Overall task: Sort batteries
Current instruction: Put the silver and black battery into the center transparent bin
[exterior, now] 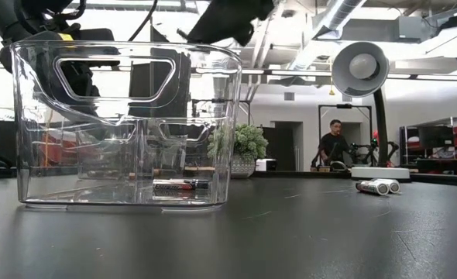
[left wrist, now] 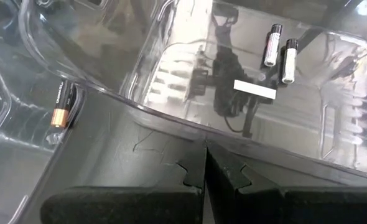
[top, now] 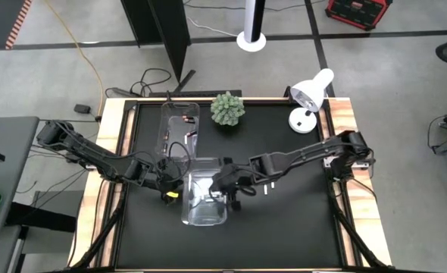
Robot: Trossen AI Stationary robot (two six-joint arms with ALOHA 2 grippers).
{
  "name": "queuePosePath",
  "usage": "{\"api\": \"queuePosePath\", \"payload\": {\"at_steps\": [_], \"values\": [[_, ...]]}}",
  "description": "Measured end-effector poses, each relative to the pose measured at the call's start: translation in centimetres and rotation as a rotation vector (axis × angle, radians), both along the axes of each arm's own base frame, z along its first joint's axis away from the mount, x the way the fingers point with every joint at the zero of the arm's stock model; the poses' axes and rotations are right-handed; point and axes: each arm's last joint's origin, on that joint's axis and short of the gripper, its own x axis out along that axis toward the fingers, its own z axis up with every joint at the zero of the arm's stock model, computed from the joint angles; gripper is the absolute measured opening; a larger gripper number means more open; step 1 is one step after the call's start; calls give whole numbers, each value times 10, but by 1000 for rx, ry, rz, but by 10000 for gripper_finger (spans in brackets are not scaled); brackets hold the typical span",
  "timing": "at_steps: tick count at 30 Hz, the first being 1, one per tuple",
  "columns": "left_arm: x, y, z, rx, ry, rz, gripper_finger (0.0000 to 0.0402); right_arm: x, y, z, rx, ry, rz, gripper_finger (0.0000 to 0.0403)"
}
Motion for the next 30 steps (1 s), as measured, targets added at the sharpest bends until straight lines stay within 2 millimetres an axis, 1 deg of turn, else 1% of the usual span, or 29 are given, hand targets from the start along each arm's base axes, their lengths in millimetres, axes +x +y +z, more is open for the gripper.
{"api": "queuePosePath", "payload": {"at_steps": [6, 8, 14, 21, 24, 30], "values": [[0, 0, 0, 0, 0, 0, 2, 15, 1, -21, 88, 72, 15, 10], [0, 0, 0, 0, -2, 0, 2, 20, -1, -28, 87, 123, 11, 10], [0, 0, 0, -1, -3, 1, 2, 32, -13, -45, 73, 233, -27, 11], [0, 0, 0, -1, 0, 1, 2, 38, -23, -65, 79, 355, -64, 23], [0, 0, 0, 0, 0, 1, 2, 37, -24, -68, 74, 385, -66, 36], [0, 0, 0, 0, 0, 1, 2, 38, -23, -65, 72, 368, -58, 70]]}}
